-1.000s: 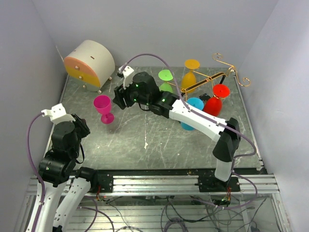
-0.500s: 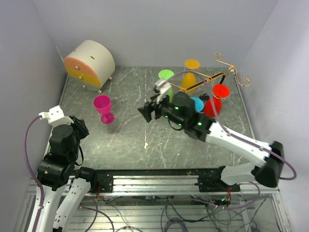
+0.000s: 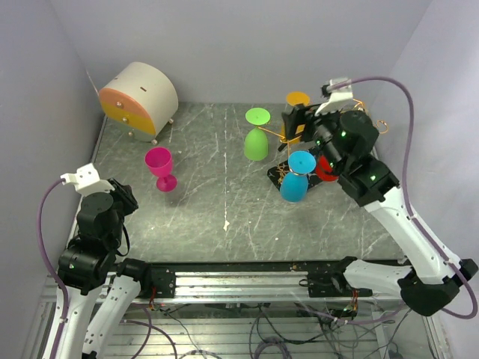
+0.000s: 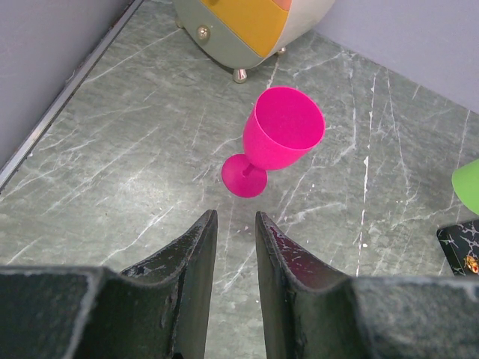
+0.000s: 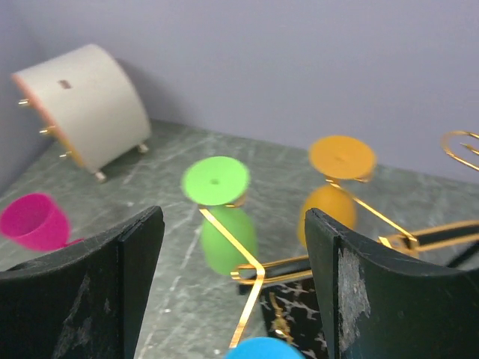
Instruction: Take the wine glass off the wine glass rack
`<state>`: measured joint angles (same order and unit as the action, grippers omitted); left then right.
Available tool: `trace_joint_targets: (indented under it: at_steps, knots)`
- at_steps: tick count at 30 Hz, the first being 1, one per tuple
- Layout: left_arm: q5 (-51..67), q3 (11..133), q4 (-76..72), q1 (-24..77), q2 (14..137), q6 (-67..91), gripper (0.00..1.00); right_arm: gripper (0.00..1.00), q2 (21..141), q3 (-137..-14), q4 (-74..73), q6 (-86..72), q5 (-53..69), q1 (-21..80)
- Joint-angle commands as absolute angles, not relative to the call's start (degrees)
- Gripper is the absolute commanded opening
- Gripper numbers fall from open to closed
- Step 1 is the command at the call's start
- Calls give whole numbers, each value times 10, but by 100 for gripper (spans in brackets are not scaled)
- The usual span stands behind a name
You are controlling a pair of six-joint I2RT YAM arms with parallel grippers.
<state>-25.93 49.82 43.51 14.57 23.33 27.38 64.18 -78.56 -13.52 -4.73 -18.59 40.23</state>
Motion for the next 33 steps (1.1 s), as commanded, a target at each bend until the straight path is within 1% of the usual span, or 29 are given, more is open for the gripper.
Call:
trace_joint_targets:
  at_steps: [1, 4, 8, 11, 16, 17, 20, 22, 24, 27, 30, 31, 33]
  knots:
    - [-272, 496, 417, 145, 228, 269, 38, 75, 634, -824, -204, -102, -141, 295]
    - [-273, 496, 417, 145, 227, 269, 38, 74, 628, -835, -212, -135, -101, 207]
    - [-271, 494, 416, 145, 227, 269, 38, 74, 618, -824, -237, -163, -90, 149]
    - [-271, 494, 416, 145, 227, 268, 38, 74, 579, -787, -237, -193, -90, 105]
    - [-266, 493, 413, 145, 230, 266, 38, 72, 549, -758, -248, -219, -82, 83]
    - [-266, 492, 413, 145, 231, 266, 38, 70, 549, -754, -254, -222, -87, 82]
    - [-266, 493, 413, 145, 230, 266, 38, 49, 556, -751, -275, -234, -106, 78]
    - [-268, 493, 414, 145, 229, 268, 38, 42, 569, -754, -286, -240, -110, 67]
    - [-268, 493, 414, 145, 229, 268, 37, 38, 594, -778, -308, -248, -75, 34]
    - [-265, 492, 412, 145, 231, 266, 37, 37, 632, -830, -342, -278, 29, -53]
    - [-266, 492, 411, 145, 232, 267, 37, 39, 662, -860, -357, -318, 161, -152]
    - [-267, 492, 412, 145, 231, 267, 37, 39, 675, -859, -359, -328, 209, -201]
    - [-268, 492, 412, 145, 229, 267, 37, 39, 684, -836, -349, -342, 309, -250]
